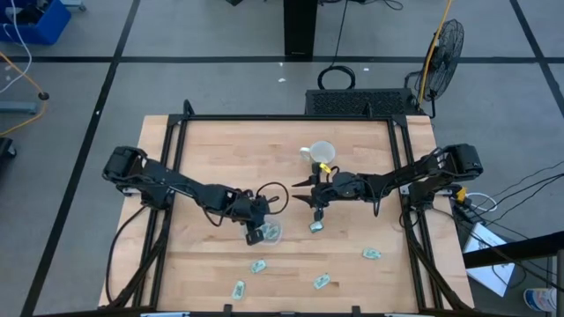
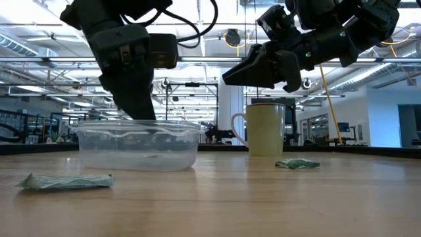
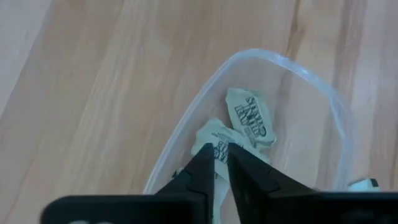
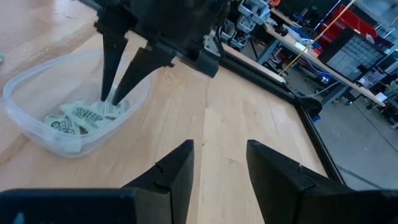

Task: Pick and place Stevia / Truvia into bins
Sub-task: Put the light green stevia packet into the transparent bin

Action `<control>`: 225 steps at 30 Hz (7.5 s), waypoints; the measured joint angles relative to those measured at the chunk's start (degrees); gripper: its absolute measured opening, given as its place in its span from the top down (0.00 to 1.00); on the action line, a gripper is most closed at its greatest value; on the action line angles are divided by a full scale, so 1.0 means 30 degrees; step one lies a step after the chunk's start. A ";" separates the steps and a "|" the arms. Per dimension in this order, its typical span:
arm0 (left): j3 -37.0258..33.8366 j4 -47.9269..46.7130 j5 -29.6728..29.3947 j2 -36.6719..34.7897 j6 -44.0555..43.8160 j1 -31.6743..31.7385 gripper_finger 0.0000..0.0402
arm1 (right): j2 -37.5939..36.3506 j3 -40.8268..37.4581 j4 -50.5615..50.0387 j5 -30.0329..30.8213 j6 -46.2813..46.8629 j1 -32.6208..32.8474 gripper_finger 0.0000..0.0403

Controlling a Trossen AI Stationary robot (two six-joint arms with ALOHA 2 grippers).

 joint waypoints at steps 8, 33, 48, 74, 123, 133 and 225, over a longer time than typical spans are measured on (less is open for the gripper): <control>0.0000 -0.0071 0.0013 -0.0100 0.0819 0.0028 0.78 | 0.0000 0.0298 -0.2561 -0.0541 0.1487 0.1225 0.65; 0.0044 -0.0099 -0.1062 -0.4303 0.0846 0.0218 0.78 | 0.0001 0.6968 -3.3781 -1.1088 1.8457 0.5191 0.65; 0.0044 -0.0063 -0.2522 -0.4299 -0.0204 -0.0155 0.78 | 0.0007 0.4296 -2.8869 -1.0577 1.8915 0.7610 0.65; 0.0044 -0.0006 -0.3578 -0.4299 0.0484 -0.0051 0.78 | -0.0053 0.1836 -2.4979 -0.9896 1.9877 0.9211 0.94; 0.0051 -0.7071 -1.1636 -0.9520 -0.1267 0.1308 0.78 | 0.9186 1.2292 -0.7014 -0.4987 0.9187 0.2018 1.00; 0.0036 -0.7176 -1.1031 -0.9513 -0.1348 0.1267 0.78 | 0.9826 1.2626 -0.7733 -0.3419 0.9065 0.1771 0.95; 0.0000 0.1268 -0.0578 0.0941 -0.8834 -0.9266 0.95 | -0.9500 -0.0015 -0.9359 -0.0015 0.6841 -0.1749 0.75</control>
